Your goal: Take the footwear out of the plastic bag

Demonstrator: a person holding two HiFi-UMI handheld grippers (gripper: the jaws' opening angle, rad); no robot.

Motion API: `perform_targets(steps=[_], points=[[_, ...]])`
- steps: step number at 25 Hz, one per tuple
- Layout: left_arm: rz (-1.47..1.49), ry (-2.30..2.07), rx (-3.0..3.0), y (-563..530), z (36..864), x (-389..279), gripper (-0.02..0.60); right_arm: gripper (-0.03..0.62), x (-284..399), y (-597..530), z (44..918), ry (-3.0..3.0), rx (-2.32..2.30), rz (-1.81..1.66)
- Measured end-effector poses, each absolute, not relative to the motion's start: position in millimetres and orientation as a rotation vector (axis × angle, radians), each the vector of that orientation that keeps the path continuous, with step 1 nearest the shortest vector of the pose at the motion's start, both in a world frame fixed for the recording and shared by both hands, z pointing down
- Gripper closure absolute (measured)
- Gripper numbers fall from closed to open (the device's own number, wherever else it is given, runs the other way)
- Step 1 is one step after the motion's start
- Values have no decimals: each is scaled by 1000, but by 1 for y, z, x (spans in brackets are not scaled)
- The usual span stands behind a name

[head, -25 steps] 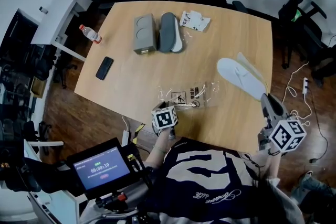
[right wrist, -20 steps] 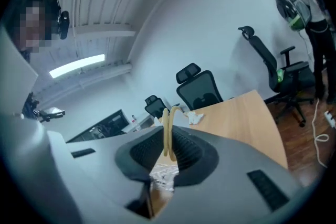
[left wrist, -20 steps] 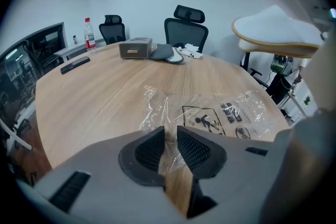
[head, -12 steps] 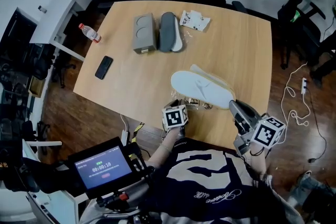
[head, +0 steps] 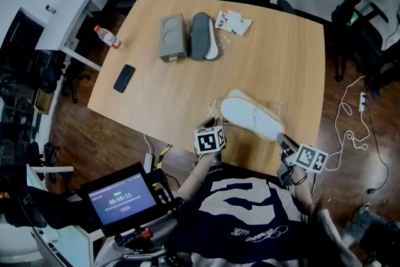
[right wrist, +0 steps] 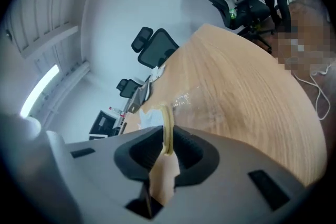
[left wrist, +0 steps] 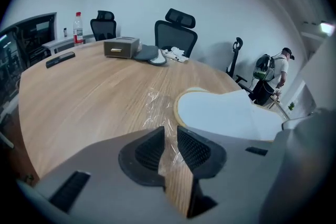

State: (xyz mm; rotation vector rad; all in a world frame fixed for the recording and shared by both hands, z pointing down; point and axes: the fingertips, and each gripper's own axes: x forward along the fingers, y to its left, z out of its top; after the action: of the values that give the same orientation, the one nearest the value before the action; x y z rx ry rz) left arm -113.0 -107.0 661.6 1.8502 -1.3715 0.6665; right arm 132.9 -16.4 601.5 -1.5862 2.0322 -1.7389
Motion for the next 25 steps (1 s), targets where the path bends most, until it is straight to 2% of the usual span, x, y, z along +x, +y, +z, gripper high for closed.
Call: perform_targets(steps=[10,15,25], points=[[555,-1350,2045,-120,609,-89,502,520,139,-28,647,2160,-1727,-1761],[525,-1284,2095,-79,598,-62,502,449,142,-2,639,2459,-1887,-1571],[413,-1346,2031,-58,572,-55,502,448,139,-6,591,2543,-1720,-1449]])
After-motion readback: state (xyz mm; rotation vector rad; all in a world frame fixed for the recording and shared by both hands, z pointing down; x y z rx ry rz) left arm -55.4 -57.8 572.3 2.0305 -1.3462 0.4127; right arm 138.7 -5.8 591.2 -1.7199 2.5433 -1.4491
